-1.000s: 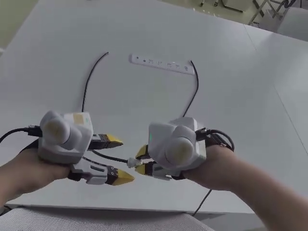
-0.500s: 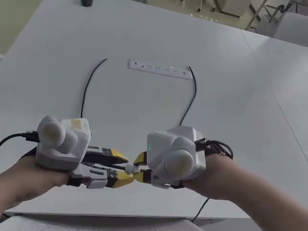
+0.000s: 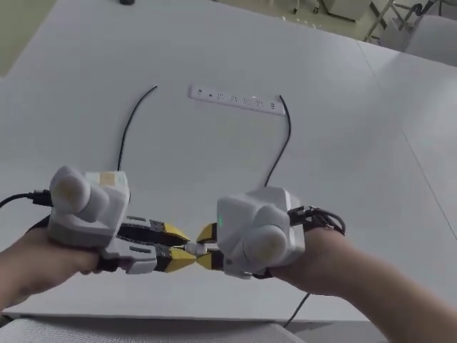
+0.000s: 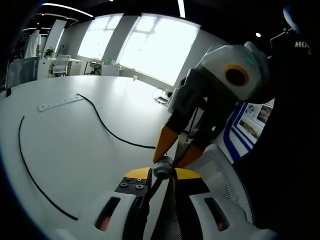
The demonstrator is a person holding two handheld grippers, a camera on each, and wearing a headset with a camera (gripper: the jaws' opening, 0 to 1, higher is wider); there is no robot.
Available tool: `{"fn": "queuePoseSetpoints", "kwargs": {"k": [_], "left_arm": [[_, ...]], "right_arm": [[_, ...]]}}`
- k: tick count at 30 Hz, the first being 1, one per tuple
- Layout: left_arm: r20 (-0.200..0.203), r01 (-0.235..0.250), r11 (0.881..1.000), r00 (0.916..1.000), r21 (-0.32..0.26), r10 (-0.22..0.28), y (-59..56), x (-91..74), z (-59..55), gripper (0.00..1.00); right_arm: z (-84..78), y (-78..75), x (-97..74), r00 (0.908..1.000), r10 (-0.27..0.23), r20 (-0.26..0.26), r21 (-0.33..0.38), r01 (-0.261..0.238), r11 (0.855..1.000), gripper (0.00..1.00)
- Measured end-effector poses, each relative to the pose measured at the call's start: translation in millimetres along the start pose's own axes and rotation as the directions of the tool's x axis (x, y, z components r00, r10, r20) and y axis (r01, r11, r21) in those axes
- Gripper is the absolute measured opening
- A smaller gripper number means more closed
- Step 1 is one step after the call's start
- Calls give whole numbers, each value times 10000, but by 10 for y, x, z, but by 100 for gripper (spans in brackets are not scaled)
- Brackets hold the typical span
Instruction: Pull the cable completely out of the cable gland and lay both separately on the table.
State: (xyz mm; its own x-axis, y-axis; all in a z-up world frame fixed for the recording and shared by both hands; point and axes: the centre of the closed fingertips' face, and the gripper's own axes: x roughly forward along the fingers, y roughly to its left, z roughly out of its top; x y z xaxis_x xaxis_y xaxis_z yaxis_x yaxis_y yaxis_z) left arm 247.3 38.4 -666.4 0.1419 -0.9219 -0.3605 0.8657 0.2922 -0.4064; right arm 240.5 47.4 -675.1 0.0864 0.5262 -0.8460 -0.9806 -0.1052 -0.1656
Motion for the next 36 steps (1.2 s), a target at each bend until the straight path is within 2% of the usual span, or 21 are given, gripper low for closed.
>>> {"fn": "queuePoseSetpoints", "kwargs": {"k": [10, 19, 27, 31, 36], "left_arm": [[55, 106, 9999, 9999, -116, -106, 13, -8, 10, 16], [-137, -12, 10000, 9999, 98, 13, 46, -16, 0, 15], [-173, -269, 9978, 9995, 613, 281, 77, -19, 17, 15], [-205, -380, 9954, 9990, 882, 400, 88, -35, 23, 15], [-281, -518, 9870, 9980, 1519, 567, 78, -37, 16, 15]], "right_arm": [[11, -22, 27, 10000, 29, 15, -280, -28, 9996, 7], [9, -51, 62, 9999, 66, 81, -513, -62, 9987, 9], [36, -97, 63, 9994, 323, 95, 62, -323, 9995, 10], [41, -100, 62, 9979, 634, 149, 246, -637, 9977, 11], [34, -108, 24, 9933, 1116, 311, 578, -1133, 9919, 17]]}}
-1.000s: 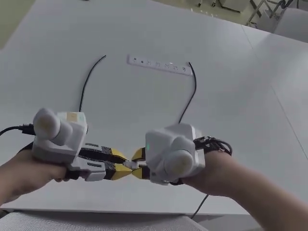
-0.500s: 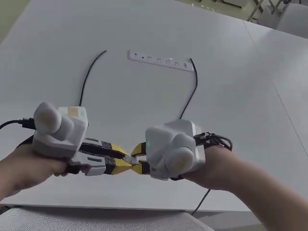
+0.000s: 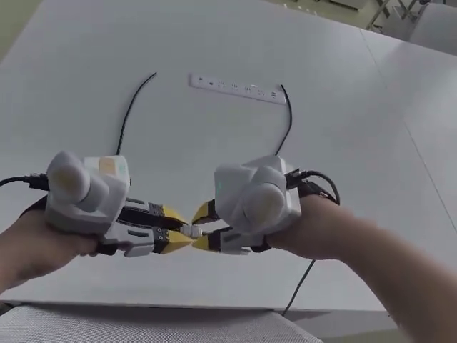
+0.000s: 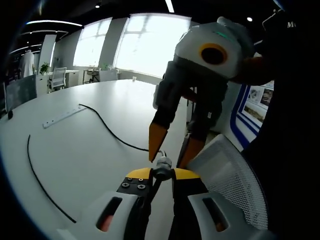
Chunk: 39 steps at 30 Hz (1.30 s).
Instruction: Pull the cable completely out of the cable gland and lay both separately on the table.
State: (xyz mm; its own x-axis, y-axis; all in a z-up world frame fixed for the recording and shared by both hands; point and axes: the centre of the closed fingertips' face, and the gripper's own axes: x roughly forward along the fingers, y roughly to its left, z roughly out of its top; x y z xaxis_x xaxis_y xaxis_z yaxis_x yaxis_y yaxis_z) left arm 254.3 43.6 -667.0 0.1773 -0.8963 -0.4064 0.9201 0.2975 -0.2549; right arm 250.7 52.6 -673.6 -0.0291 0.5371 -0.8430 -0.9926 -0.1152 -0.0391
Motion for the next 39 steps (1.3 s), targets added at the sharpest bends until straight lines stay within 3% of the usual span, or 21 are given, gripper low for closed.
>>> {"fn": "queuePoseSetpoints", "kwargs": {"k": [4, 6, 11, 17, 19, 28, 31, 34, 36, 37, 39], "left_arm": [[-159, -161, 9949, 9997, 993, 178, -10, 13, -17, 15], [-239, -180, 9927, 9995, 1193, 210, -30, 23, -22, 15], [-431, -205, 9807, 9986, 1945, 294, -58, 36, -23, 15], [-631, -165, 9722, 9975, 2335, 321, -77, 60, -55, 15], [-682, -146, 9701, 9972, 2422, 320, -79, 61, -56, 15], [-829, -21, 9593, 9962, 2825, 266, -115, 85, -52, 15], [-901, 25, 9570, 9956, 2900, 247, -122, 98, -63, 15], [-936, 85, 9543, 9954, 2986, 204, -135, 108, -63, 15], [-951, 134, 9528, 9953, 3033, 163, -139, 119, -68, 15], [-971, 166, 9529, 9952, 3029, 135, -145, 124, -71, 15], [-1000, 186, 9498, 9949, 3123, 134, -142, 130, -77, 15]], "right_arm": [[6, -17, -50, 9967, 672, 464, 962, -714, 9928, 17], [-19, -33, -66, 9943, 938, 499, 1329, -997, 9861, 18], [-80, -38, -45, 9887, 1461, 349, 1462, -1497, 9779, 18], [-158, 44, 1, 9700, 2421, 220, 1807, -2421, 9533, 16], [-150, 73, -6, 9595, 2800, 307, 2074, -2802, 9373, 16], [-140, 109, 42, 9463, 3211, 369, 2056, -3217, 9243, 15], [-98, 129, 49, 9312, 3521, 939, 2554, -3644, 8956, 15], [-110, 150, 47, 9247, 3684, 955, 2451, -3806, 8917, 13], [-109, 199, 35, 9113, 3984, 1038, 2441, -4117, 8780, 10], [-113, 186, 44, 9140, 3922, 1038, 2395, -4056, 8821, 9], [-125, 186, 50, 9103, 4007, 1041, 2447, -4140, 8768, 9]]}}
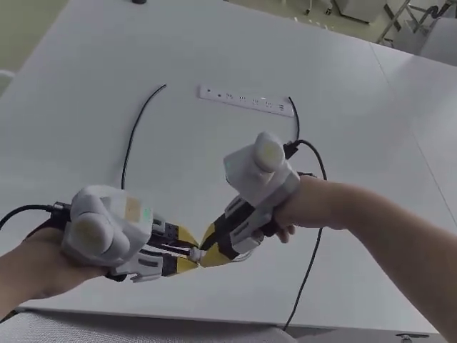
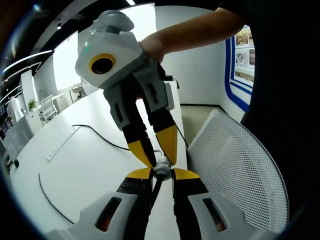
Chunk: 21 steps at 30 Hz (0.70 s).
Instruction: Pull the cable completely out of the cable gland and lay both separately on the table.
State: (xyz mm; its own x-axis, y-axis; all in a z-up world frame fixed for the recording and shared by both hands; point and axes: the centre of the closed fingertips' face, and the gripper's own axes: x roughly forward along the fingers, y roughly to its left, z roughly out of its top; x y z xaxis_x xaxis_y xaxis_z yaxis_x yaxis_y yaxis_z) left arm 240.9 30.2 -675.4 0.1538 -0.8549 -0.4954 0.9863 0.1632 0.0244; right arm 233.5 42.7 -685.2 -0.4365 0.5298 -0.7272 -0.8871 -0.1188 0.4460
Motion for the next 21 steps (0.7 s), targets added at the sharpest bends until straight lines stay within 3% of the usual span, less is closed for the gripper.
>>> {"fn": "queuePoseSetpoints", "kwargs": {"k": [6, 8, 10, 17, 21], "left_arm": [[-45, 50, 9999, 10000, 144, -49, -12, 12, 1, 15], [-5, 132, 9999, 9999, -2, -132, -23, 14, 2, 15], [-36, 72, 10000, 10000, 38, -72, -5, 9, -9, 15], [60, 108, 9981, 9999, -606, -105, -7, 60, -43, 15], [-72, 92, 9977, 9999, -674, -97, -5, 72, -74, 15]], "right_arm": [[-10, 9, 7, 9997, 251, -68, 102, -250, 9996, 8], [-23, 22, 9, 9993, 323, -207, 443, -314, 9985, 7], [-5, 7, 16, 9998, 82, -208, -6, -82, 10000, 7], [-67, 11, 41, 9986, -210, -493, 21, 211, 9998, 5], [-79, -7, 71, 9938, -836, -734, -540, 798, 9953, 5]]}}
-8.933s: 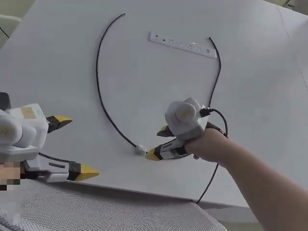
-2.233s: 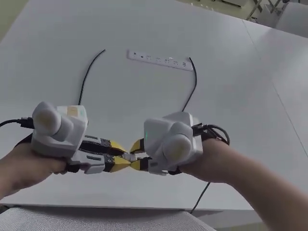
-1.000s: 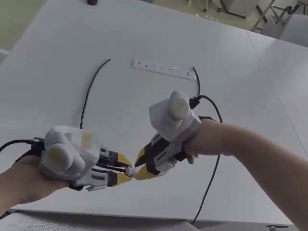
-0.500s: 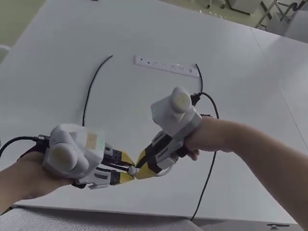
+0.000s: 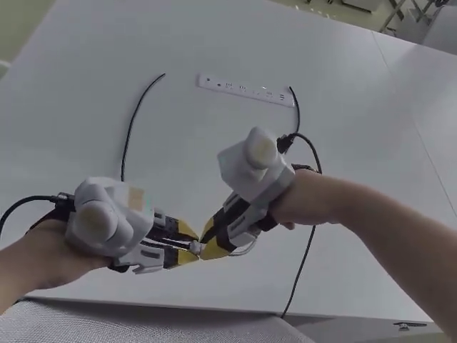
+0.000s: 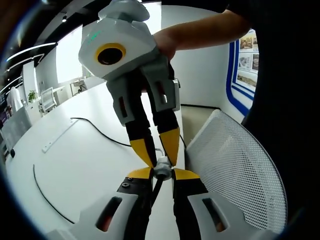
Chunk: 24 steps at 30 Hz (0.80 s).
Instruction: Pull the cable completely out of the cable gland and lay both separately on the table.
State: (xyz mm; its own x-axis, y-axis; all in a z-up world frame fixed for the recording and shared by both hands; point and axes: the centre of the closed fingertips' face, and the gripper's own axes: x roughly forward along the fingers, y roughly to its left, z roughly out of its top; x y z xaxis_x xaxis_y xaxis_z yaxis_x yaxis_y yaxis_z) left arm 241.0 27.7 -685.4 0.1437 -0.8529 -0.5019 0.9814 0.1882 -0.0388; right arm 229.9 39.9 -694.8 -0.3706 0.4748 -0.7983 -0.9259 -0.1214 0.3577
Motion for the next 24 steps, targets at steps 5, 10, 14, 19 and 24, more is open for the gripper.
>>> {"fn": "queuePoseSetpoints", "kwargs": {"k": [5, 10, 14, 19, 24], "left_arm": [[315, 22, 9990, 9995, -436, -8, 23, -58, 13, 14], [655, -42, 9947, 9978, -1030, 110, 44, -107, 46, 15], [807, -81, 9905, 9965, -1370, 193, 90, -152, 51, 15], [864, -101, 9883, 9960, -1520, 235, 91, -179, 81, 15], [1280, -116, 9697, 9908, -2442, 441, 181, -248, 133, 15]], "right_arm": [[42, -8, -23, 9965, -834, 13, -402, 834, 9957, 5], [99, -42, -65, 9737, -2269, -208, -1210, 2228, 9673, 6], [142, -48, -74, 9468, -3218, 42, -1503, 3188, 9358, 6], [185, -88, -104, 9024, -4303, 246, -2175, 4249, 8787, 6], [269, -148, -180, 8288, -5532, 839, -3183, 5483, 7733, 7]]}}
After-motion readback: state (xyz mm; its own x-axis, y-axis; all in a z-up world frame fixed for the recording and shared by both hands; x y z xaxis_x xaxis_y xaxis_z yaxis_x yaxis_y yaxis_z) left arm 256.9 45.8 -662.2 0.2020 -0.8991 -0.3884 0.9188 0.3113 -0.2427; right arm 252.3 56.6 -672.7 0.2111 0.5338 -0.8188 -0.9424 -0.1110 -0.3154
